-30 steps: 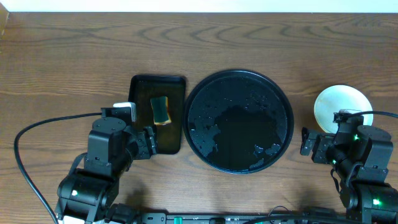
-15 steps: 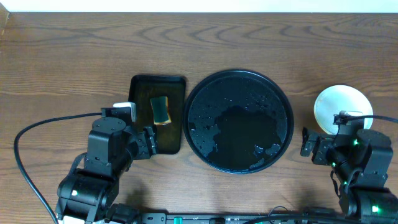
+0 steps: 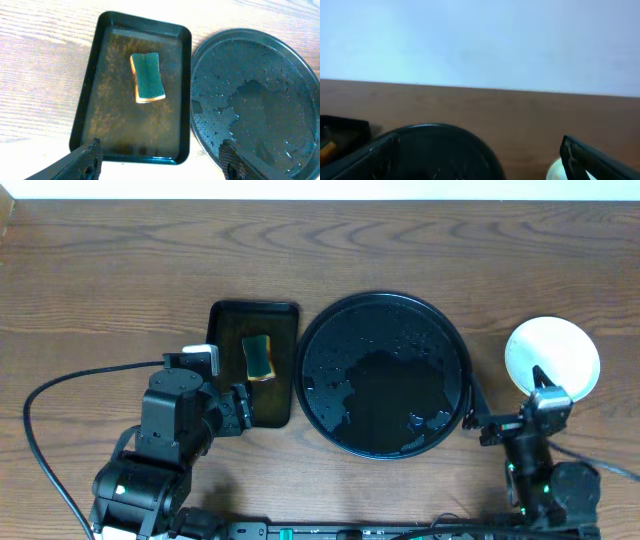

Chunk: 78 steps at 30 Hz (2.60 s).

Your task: Clean dirty plates on tray and stack at the side

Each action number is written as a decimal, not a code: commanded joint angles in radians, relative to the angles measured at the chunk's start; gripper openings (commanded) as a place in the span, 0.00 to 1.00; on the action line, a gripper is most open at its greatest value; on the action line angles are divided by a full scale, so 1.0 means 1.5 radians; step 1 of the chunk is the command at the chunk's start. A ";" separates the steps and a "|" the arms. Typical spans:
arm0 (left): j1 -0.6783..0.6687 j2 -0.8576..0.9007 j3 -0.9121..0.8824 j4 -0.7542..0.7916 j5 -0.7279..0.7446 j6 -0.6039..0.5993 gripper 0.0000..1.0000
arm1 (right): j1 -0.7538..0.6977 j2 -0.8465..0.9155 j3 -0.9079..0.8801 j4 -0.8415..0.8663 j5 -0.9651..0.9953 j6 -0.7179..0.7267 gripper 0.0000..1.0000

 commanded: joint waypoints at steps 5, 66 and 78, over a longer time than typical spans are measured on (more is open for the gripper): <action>0.000 -0.001 -0.003 0.000 -0.008 0.006 0.75 | 0.014 -0.103 -0.132 0.160 -0.003 -0.004 0.99; 0.078 -0.152 -0.156 0.108 -0.057 0.016 0.75 | 0.019 -0.102 -0.176 0.043 -0.004 -0.055 0.99; 0.149 -0.388 -0.414 0.334 -0.058 0.016 0.75 | 0.019 -0.102 -0.176 0.043 -0.004 -0.055 0.99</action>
